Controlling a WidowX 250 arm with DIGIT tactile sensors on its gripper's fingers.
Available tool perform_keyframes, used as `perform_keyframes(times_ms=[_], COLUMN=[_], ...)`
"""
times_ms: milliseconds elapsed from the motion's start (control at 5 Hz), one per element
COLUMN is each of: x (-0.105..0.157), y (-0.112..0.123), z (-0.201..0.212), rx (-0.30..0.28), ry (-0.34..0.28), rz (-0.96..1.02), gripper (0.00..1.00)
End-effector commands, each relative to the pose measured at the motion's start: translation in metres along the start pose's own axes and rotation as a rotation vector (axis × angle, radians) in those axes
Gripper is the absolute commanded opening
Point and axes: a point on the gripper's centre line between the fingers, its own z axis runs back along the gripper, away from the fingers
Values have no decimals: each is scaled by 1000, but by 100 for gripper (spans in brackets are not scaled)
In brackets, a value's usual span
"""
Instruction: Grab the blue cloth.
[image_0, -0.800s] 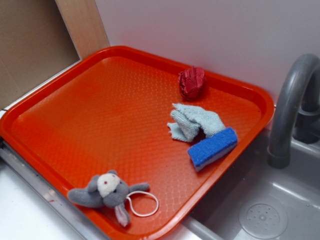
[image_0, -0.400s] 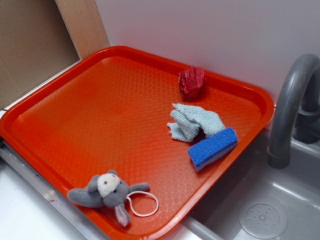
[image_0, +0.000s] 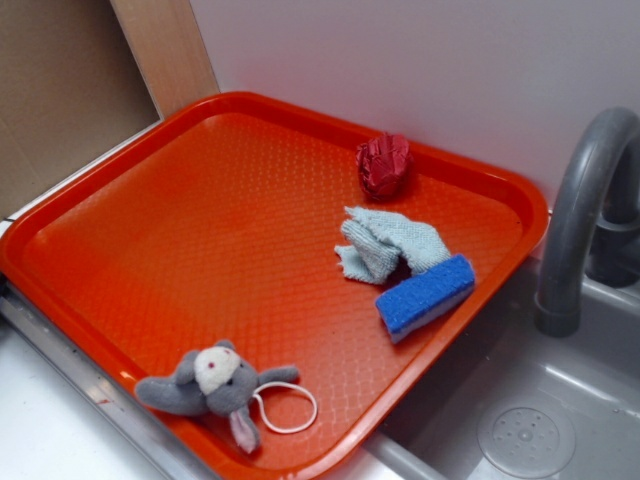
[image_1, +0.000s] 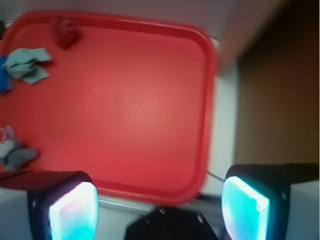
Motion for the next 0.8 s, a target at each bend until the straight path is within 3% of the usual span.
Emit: perform_keyframes(times_ms=[0,200,400,600], x=[76,103,117,123], y=[-71,-113,-148,-165], z=[-27,-51,-78,-105], rx=[14,-21,-114,-127], ry=[-119,-184,-230,-219], rz=[-288,-441,-598,-714], gripper=[100,100,100,100])
